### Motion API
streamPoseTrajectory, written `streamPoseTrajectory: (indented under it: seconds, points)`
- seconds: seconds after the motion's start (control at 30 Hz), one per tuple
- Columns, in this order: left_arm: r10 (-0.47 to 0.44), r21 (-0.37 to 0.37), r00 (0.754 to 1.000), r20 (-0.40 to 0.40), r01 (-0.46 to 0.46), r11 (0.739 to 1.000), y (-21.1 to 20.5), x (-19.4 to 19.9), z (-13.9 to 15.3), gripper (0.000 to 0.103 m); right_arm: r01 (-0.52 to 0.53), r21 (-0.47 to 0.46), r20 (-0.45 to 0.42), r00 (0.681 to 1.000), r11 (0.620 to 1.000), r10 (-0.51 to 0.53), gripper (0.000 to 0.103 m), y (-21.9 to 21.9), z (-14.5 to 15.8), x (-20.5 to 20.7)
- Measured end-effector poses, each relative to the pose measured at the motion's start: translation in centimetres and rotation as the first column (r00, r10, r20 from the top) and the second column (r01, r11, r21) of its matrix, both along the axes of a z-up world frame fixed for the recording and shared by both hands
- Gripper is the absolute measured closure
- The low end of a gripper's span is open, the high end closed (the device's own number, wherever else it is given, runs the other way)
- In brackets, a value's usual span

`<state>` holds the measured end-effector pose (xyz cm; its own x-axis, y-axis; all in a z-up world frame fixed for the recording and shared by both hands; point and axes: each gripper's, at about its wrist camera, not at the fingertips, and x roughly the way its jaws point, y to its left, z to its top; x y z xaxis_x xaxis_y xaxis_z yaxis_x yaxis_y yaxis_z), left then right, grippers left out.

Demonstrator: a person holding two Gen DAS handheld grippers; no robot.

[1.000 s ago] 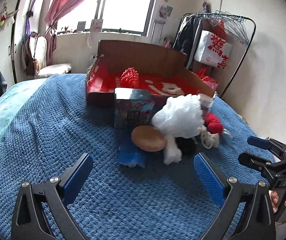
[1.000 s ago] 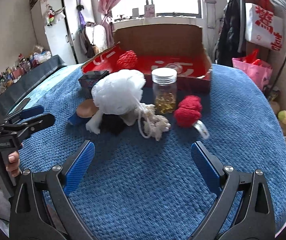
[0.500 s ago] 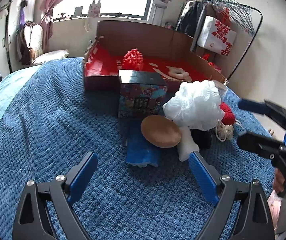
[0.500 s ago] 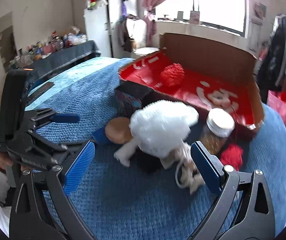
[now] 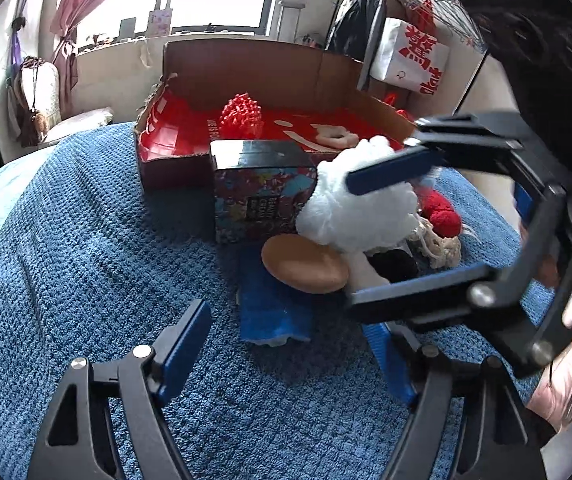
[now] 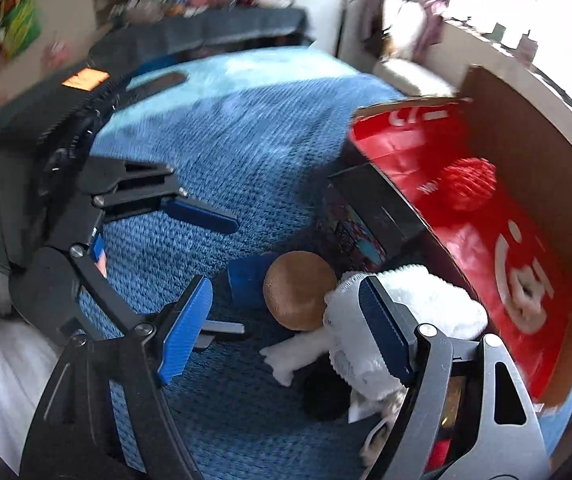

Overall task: Organize soft objects
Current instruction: 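Grasp the blue sponge with the left tool while the right tool grasps the black pompom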

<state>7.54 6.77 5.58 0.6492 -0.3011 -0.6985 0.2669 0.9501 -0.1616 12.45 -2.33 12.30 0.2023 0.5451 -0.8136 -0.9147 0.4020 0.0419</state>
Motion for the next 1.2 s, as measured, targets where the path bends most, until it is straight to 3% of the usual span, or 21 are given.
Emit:
streamPoseTrajectory:
  seconds: [0.1,0.27,0.5,0.6,0.67,0.9,0.97,1.0,1.13,1.2]
  points:
    - [-0.006,0.010,1.000,0.003,0.006,1.000,0.3,-0.3,0.1,0.024,-0.073,-0.047,-0.031,0.997,0.996,0.072,0.040,1.2,0.2,0.6]
    - [-0.007,-0.033,1.000,0.002,0.007,0.999,1.3,-0.8,0.2,0.024,-0.131,-0.037,-0.079,0.989,0.991,0.128,0.040,2.3,1.6,0.7]
    - [-0.041,-0.026,0.999,-0.001,0.040,0.999,1.1,-0.1,0.2,0.024,-0.136,-0.215,-0.075,0.990,0.967,0.123,0.040,4.1,-1.9,1.7]
    - [-0.059,-0.018,0.998,-0.006,0.059,0.998,0.6,0.4,0.0,0.025,-0.131,-0.242,-0.087,0.990,0.961,0.113,0.040,4.0,-2.2,2.3]
    - [-0.070,-0.020,0.997,-0.015,0.070,0.997,0.4,0.9,-0.1,0.033,-0.136,-0.257,-0.099,0.989,0.957,0.114,0.040,4.1,-2.3,2.6]
    - [-0.099,0.000,0.995,-0.032,0.099,0.995,-0.5,2.1,-0.8,0.035,-0.144,-0.341,-0.115,0.987,0.929,0.111,0.040,5.1,-3.7,3.4]
    - [-0.098,-0.011,0.994,-0.040,0.097,0.995,-0.4,2.3,-0.9,0.043,-0.145,-0.331,-0.133,0.985,0.932,0.106,0.042,5.3,-3.7,3.7]
    - [-0.096,-0.011,0.994,-0.042,0.096,0.995,-0.4,2.4,-1.0,0.047,-0.147,-0.321,-0.154,0.983,0.936,0.102,0.053,5.4,-3.8,3.8]
    - [-0.105,-0.054,0.993,-0.050,0.102,0.993,0.2,2.1,-1.0,0.064,-0.132,-0.286,-0.144,0.985,0.949,0.093,0.059,5.0,-3.4,3.8]
    - [-0.101,-0.055,0.994,-0.048,0.098,0.994,0.3,1.8,-0.9,0.065,-0.116,-0.267,-0.155,0.985,0.957,0.076,0.062,4.8,-3.1,3.9]
